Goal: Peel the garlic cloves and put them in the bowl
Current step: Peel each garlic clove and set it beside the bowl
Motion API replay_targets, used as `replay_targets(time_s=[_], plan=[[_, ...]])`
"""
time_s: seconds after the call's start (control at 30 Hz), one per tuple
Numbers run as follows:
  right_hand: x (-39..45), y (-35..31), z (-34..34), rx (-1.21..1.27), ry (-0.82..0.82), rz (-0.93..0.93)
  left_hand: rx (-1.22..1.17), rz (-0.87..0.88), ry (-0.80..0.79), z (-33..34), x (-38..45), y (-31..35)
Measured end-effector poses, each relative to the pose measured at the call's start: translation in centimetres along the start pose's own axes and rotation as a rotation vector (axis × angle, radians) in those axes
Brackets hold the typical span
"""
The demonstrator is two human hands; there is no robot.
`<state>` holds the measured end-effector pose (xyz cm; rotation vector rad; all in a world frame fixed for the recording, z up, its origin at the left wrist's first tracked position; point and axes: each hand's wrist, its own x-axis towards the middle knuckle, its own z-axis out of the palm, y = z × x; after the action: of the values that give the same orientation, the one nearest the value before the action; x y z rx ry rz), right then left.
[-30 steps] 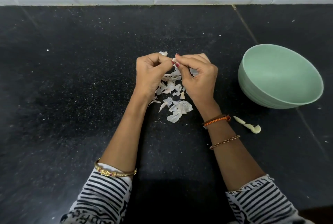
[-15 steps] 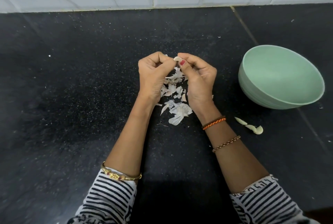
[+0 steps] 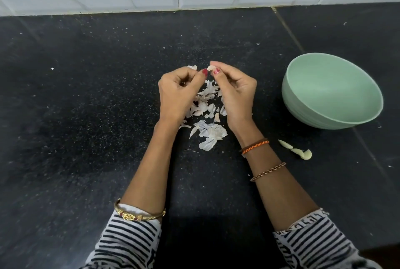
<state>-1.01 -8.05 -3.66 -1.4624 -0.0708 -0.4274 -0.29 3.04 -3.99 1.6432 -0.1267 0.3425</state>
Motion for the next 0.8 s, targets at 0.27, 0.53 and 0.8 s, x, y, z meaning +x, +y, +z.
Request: replay_targets(time_s=[0.27,0.53,0.8], plan=[[0.2,1.0,-0.3,-0.183,0.019,-0.111,-0.113,-0.031,-0.02,-0.1,0.1,0.3],[0.3,1.5,-0.2,-0.341,0.052,-0.246,-0.08,-0.051,-0.016,0.0,0.0,0.7],[0.4,0.8,-0.6,-0.314,-0.024,-0.24,-0.121,-0.087,0.03,0.5,-0.2,0.7]])
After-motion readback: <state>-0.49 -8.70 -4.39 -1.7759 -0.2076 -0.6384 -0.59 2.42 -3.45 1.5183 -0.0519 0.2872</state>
